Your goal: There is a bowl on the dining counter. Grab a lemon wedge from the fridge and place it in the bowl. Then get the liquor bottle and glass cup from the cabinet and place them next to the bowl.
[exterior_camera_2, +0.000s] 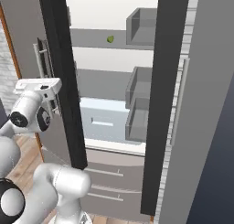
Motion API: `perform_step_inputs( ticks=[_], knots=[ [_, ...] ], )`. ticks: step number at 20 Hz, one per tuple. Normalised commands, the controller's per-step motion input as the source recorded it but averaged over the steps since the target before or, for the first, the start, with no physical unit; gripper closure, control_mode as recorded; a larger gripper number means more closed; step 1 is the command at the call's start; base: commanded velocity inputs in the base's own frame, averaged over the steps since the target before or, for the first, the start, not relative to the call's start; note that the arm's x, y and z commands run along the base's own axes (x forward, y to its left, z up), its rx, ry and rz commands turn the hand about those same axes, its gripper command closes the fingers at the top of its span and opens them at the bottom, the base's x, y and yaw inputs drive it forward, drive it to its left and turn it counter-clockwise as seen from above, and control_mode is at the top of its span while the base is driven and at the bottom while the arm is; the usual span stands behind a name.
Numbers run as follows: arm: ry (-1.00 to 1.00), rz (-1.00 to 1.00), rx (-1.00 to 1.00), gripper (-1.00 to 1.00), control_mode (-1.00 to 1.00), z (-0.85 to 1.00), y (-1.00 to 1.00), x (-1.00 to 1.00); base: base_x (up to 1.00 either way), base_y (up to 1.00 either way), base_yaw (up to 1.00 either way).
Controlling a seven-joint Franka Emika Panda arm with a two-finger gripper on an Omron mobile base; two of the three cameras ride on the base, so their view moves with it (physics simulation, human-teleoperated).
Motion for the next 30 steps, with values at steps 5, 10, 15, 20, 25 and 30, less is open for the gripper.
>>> perform_step_inputs(
  ticks=[5,10,15,20,25,30],
  knots=[
    [0.05,0.13,0.07,1.0,-1.0,0.0,0.77,-1.0,0.0,0.0,0.0],
    [0.07,0.03,0.03,-1.0,-1.0,-0.05,0.64,-0.64,0.0,0.0,0.0],
    [-0.09,0.0,0.16,-1.0,-1.0,0.0,-0.23,-0.91,0.0,0.0,0.0],
    [-0.11,0.0,0.42,-1.0,-1.0,0.32,-0.77,-1.0,0.0,0.0,0.0],
    [-0.02,0.0,0.39,-1.0,-1.0,0.37,-0.99,-0.85,0.0,0.0,0.0],
    [0.02,0.08,0.4,-1.0,-1.0,0.29,-1.0,-0.38,0.0,0.0,0.0]
  ],
)
